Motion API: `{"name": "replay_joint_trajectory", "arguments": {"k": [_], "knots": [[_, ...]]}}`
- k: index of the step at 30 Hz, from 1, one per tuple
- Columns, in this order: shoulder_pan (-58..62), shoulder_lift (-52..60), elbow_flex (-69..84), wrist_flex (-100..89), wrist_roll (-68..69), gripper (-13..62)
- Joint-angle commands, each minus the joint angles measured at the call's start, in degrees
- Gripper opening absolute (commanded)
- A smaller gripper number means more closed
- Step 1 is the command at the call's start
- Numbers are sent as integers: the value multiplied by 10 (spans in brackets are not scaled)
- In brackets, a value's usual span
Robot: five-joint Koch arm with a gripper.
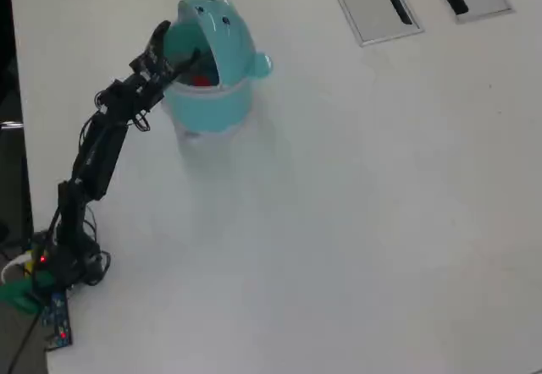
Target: Grasp RGB lego blocks and put them in the bin one by one.
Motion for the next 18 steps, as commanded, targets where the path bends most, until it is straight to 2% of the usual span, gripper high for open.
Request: {"name": "replay_joint_trajectory", "arguments": {"k": [1, 18], "knots": [[13, 44, -4, -43, 20, 331], [98, 184, 270, -205, 125, 332]]}}
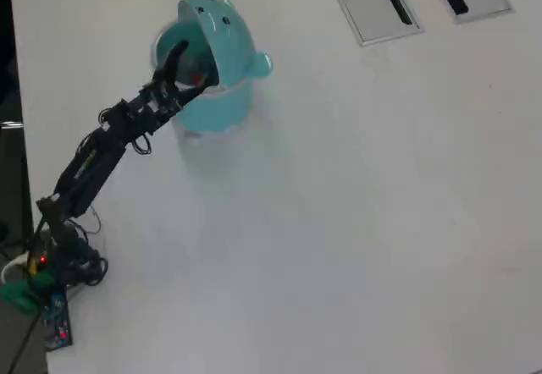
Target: Grasp RGB lego blocks and put them in the bin one by one.
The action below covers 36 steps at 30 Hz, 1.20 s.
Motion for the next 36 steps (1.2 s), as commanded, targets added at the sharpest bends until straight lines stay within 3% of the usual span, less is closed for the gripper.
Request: {"name": "replay_joint_trajectory", "arguments": {"k": [1, 19, 28, 36], "knots": [[17, 41, 2, -63, 21, 332], [76, 191, 297, -295, 77, 331], [109, 233, 359, -313, 122, 330], [174, 270, 483, -440, 147, 330]]}}
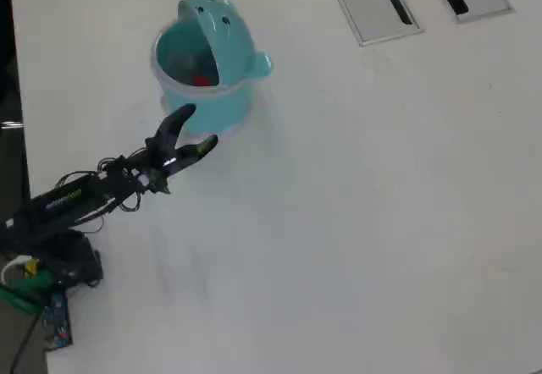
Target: Grasp RGB lego blocks and put them in the bin one by one.
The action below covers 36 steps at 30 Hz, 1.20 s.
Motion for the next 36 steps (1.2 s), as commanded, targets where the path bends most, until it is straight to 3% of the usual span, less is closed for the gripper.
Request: {"name": "replay_joint_trajectory", "arguments": {"k": [1, 8, 36], "knots": [[15, 31, -3, -85, 13, 330], [64, 68, 173, -239, 22, 330], [99, 203, 576, -460, 38, 330]]}}
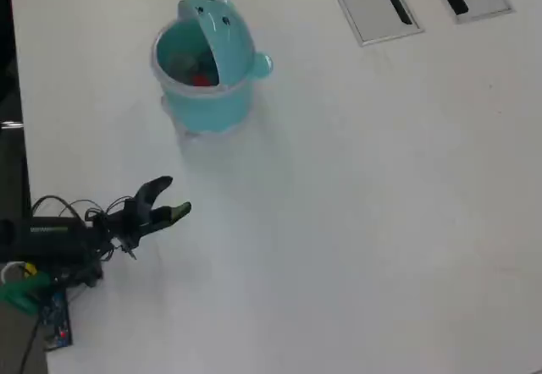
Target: Grasp RGB lego blocks and put them in the bin one by one.
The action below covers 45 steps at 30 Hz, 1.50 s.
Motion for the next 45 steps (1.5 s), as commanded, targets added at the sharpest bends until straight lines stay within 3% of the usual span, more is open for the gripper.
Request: {"name": "replay_joint_trajectory", "arguments": {"k": [1, 24, 39, 45], "knots": [[11, 19, -5, -54, 2, 330], [17, 36, 195, -58, 17, 330], [-7, 40, 196, 162, 62, 332], [-16, 41, 196, 333, 55, 331]]}}
